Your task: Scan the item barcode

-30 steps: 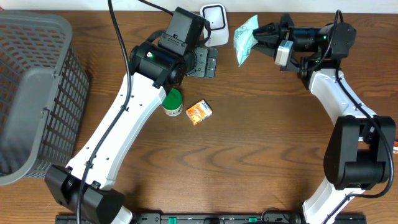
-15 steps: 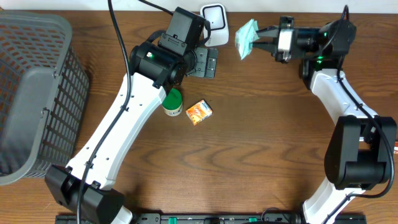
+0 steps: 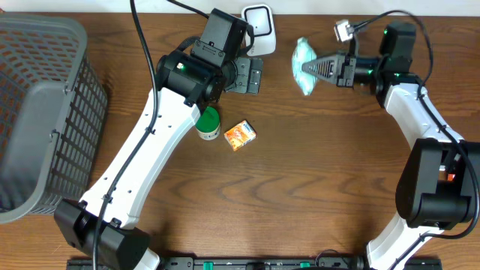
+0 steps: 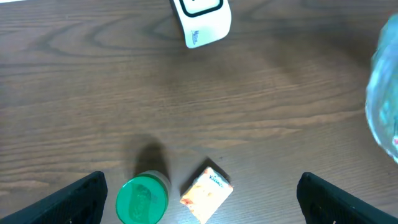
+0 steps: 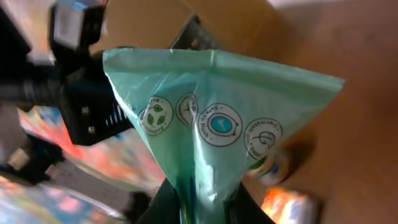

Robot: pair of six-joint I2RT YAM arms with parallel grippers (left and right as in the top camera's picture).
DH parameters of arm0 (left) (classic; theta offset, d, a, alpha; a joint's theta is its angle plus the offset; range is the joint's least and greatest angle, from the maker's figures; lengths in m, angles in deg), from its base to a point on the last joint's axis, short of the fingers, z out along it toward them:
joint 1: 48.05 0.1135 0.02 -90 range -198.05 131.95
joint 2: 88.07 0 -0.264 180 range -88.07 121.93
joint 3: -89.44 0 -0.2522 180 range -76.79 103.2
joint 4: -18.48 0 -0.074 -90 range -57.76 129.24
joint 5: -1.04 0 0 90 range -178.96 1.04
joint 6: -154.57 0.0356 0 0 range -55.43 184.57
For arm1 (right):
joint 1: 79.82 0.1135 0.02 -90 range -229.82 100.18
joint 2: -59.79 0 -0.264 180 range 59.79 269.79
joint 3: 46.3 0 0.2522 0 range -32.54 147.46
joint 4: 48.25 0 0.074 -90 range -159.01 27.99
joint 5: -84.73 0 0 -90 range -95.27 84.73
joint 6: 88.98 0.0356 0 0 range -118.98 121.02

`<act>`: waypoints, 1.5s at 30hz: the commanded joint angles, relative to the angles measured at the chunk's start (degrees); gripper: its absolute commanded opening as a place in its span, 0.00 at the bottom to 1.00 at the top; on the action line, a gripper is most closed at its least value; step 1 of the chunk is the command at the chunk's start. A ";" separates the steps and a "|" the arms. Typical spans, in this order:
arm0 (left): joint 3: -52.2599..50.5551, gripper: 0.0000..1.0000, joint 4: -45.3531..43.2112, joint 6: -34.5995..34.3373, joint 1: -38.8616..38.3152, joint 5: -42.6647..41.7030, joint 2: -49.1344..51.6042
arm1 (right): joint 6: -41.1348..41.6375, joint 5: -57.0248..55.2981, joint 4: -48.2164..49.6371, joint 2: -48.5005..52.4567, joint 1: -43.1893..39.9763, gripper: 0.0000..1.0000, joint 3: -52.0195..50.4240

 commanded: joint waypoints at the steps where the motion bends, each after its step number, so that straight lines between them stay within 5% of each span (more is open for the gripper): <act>1: 0.20 0.97 0.00 0.98 0.20 0.31 0.02 | 3.56 1.14 -4.90 -0.44 -0.79 0.06 0.55; 10: 0.20 0.98 0.00 0.98 0.20 0.33 0.02 | 22.25 1.14 -30.08 -0.44 -0.79 0.01 0.55; 20: 0.20 0.98 0.02 0.98 0.20 0.33 0.02 | 22.60 1.11 -54.12 -0.44 -0.85 0.01 0.55; 30: 0.20 0.98 0.00 0.98 0.20 0.33 0.02 | 15.15 1.14 -54.75 -0.44 -5.07 0.01 0.55; 45: 0.20 0.98 0.00 0.98 0.20 0.33 0.02 | 15.10 1.14 -55.21 -0.44 -14.01 0.01 0.55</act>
